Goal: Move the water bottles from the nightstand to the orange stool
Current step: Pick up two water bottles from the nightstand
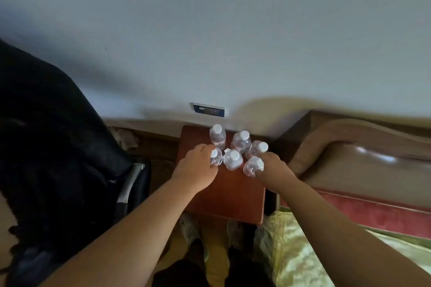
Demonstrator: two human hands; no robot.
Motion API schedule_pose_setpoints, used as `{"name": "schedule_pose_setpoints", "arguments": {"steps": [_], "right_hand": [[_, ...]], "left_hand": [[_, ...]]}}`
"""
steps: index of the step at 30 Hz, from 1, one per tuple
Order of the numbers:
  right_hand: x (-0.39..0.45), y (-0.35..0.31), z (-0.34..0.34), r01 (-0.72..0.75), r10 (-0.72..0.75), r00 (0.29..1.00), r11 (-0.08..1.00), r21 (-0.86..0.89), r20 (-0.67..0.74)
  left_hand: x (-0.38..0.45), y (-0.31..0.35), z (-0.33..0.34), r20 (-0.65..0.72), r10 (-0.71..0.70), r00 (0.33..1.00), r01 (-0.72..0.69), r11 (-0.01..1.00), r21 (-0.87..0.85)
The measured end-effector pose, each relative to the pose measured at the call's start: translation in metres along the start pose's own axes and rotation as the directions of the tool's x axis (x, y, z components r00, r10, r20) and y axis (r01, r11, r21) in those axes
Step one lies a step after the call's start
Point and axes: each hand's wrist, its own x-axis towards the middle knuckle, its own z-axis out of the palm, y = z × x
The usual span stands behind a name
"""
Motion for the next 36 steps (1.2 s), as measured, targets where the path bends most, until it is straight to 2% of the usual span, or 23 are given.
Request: {"name": "schedule_pose_setpoints", "arguments": {"steps": [3, 6, 11, 18, 22, 27, 31, 36], "right_hand": [[0.019, 0.007, 0.011, -0.028, 0.028, 0.999, 1.0, 0.0, 0.027], [0.026, 0.011, 0.018, -0.071, 0.074, 0.995, 0.997, -0.035, 0.068], [0.04, 0.021, 0.036, -0.053, 0.054, 0.995, 0.998, -0.016, 0.079], [0.033, 0.024, 0.045, -0.079, 0.082, 0.994, 0.996, 0.039, -0.079], [0.024, 0.021, 0.041, -0.038, 0.04, 0.996, 0.999, 0.024, -0.082], [-0.007, -0.008, 0.012, 0.05, -0.029, 0.98, 0.993, 0.104, -0.197], [-0.042, -0.038, -0.01, 0.202, -0.154, 0.955, 0.963, 0.179, -0.254], [-0.067, -0.07, -0.032, 0.317, -0.259, 0.934, 0.919, 0.234, -0.247]], "left_hand": [[0.018, -0.002, 0.008, -0.013, -0.033, 0.999, 0.033, 0.999, -0.014], [0.027, -0.002, 0.016, 0.046, -0.083, 0.996, 0.082, 0.997, 0.011], [0.034, -0.005, 0.03, 0.11, -0.102, 0.989, 0.1, 0.995, 0.024], [0.03, -0.006, 0.041, 0.12, -0.093, 0.988, 0.091, 0.996, 0.022], [0.021, -0.003, 0.041, 0.108, -0.061, 0.992, 0.064, 0.998, -0.019], [0.009, 0.003, 0.034, 0.075, 0.047, 0.996, -0.036, 0.989, -0.145], [0.002, 0.011, 0.029, 0.098, 0.127, 0.987, -0.087, 0.938, -0.336], [-0.005, 0.017, 0.024, 0.023, 0.253, 0.967, -0.216, 0.866, -0.45]]}}
